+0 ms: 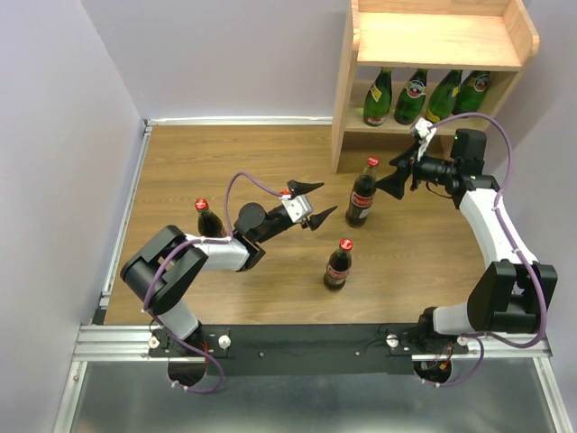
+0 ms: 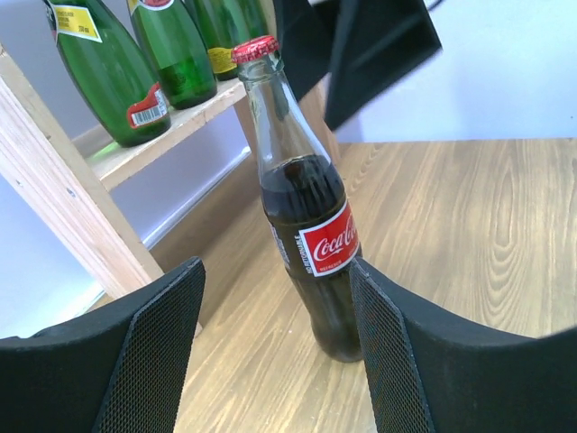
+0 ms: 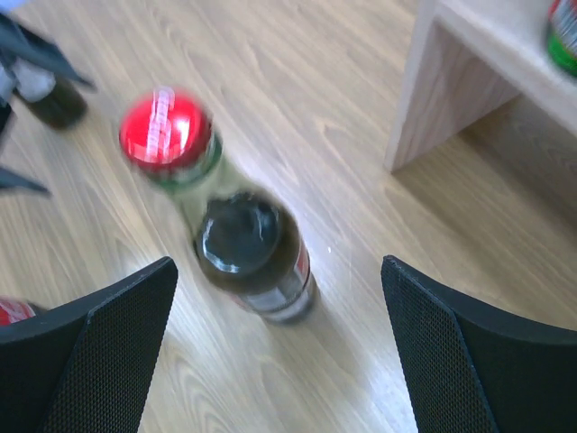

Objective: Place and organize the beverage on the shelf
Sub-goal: Adjust the drink.

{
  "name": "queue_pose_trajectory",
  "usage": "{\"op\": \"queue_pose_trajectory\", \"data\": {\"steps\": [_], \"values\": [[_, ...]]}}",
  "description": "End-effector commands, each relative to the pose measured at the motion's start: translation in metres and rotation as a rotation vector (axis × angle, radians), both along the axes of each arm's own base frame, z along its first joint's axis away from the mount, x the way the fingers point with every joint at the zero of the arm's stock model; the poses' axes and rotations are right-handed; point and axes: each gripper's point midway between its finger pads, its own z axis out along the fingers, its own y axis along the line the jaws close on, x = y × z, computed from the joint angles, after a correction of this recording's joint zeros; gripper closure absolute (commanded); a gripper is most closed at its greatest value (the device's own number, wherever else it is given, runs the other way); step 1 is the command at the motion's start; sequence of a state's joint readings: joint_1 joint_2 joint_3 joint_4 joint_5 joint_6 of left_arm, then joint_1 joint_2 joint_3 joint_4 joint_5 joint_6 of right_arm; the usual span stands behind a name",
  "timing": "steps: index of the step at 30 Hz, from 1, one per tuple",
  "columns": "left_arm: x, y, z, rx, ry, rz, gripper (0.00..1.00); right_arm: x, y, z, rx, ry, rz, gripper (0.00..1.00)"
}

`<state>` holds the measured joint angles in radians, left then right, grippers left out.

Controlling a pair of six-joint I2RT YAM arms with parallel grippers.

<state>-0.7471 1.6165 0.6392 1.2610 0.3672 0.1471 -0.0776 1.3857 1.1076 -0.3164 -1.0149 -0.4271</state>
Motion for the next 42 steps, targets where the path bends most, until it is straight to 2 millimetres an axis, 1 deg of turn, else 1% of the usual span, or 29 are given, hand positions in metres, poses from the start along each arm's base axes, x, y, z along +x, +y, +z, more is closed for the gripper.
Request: {"op": "queue_pose_trajectory", "data": {"steps": [1, 7, 11, 13, 14, 16, 17, 18, 20, 22, 25, 26, 27, 28, 29, 31, 32, 35, 36, 39, 40, 42], "values": [[-0.002, 0.005, 0.051, -0.140, -0.181, 0.011, 0.27, 0.008, 0.005, 0.016, 0.065, 0.081, -0.038, 0.00], [0.007, -0.005, 0.048, -0.110, -0.156, 0.007, 0.27, 0.015, 0.016, 0.025, 0.066, 0.068, -0.040, 0.00], [0.009, -0.008, 0.046, -0.100, -0.145, 0.000, 0.27, 0.015, 0.026, 0.032, 0.068, 0.052, -0.020, 0.01], [0.010, -0.010, 0.043, -0.094, -0.138, -0.003, 0.27, 0.018, 0.024, 0.034, 0.063, 0.043, -0.032, 0.02], [0.011, -0.010, 0.043, -0.094, -0.133, -0.003, 0.27, 0.016, 0.034, 0.034, 0.060, 0.039, -0.011, 0.04], [0.011, -0.012, 0.041, -0.091, -0.129, -0.010, 0.27, 0.018, 0.037, 0.035, 0.060, 0.041, -0.012, 0.08], [0.010, -0.013, 0.040, -0.091, -0.121, -0.015, 0.27, 0.018, 0.041, 0.034, 0.059, 0.042, -0.002, 0.13], [0.010, -0.013, 0.040, -0.094, -0.121, -0.017, 0.27, 0.020, 0.043, 0.037, 0.059, 0.037, -0.001, 0.15], [0.011, -0.014, 0.039, -0.092, -0.115, -0.018, 0.27, 0.020, 0.047, 0.035, 0.055, 0.040, 0.006, 0.21], [0.013, -0.015, 0.038, -0.094, -0.108, -0.016, 0.27, 0.020, 0.051, 0.034, 0.053, 0.038, 0.015, 0.22], [0.014, -0.018, 0.034, -0.094, -0.088, -0.026, 0.27, 0.020, 0.057, 0.032, 0.049, 0.040, 0.026, 0.35], [0.015, -0.019, 0.032, -0.093, -0.082, -0.029, 0.27, 0.019, 0.059, 0.033, 0.048, 0.036, 0.033, 0.54], [0.015, -0.021, 0.030, -0.090, -0.077, -0.035, 0.27, 0.020, 0.060, 0.033, 0.045, 0.033, 0.034, 0.66], [0.016, -0.023, 0.028, -0.089, -0.068, -0.042, 0.27, 0.020, 0.061, 0.035, 0.045, 0.031, 0.033, 0.76], [0.016, -0.025, 0.026, -0.088, -0.063, -0.050, 0.27, 0.020, 0.062, 0.038, 0.045, 0.023, 0.035, 0.88], [0.018, -0.029, 0.022, -0.087, -0.045, -0.060, 0.26, 0.021, 0.061, 0.046, 0.040, -0.007, 0.030, 0.99], [0.019, -0.030, 0.020, -0.086, -0.041, -0.062, 0.26, 0.022, 0.061, 0.056, 0.041, -0.031, 0.026, 0.99], [0.022, -0.035, 0.016, -0.083, -0.029, -0.071, 0.26, 0.025, 0.062, 0.076, 0.044, -0.074, 0.015, 0.99], [0.023, -0.036, 0.015, -0.082, -0.025, -0.073, 0.25, 0.027, 0.062, 0.088, 0.047, -0.102, 0.011, 0.99], [0.025, -0.041, 0.016, -0.083, -0.017, -0.088, 0.25, 0.030, 0.062, 0.106, 0.046, -0.145, -0.008, 1.00], [0.025, -0.045, 0.015, -0.079, -0.013, -0.104, 0.25, 0.030, 0.063, 0.117, 0.048, -0.170, -0.011, 0.99], [0.025, -0.049, 0.015, -0.075, -0.006, -0.122, 0.20, 0.029, 0.067, 0.125, 0.050, -0.191, -0.009, 1.00]]}}
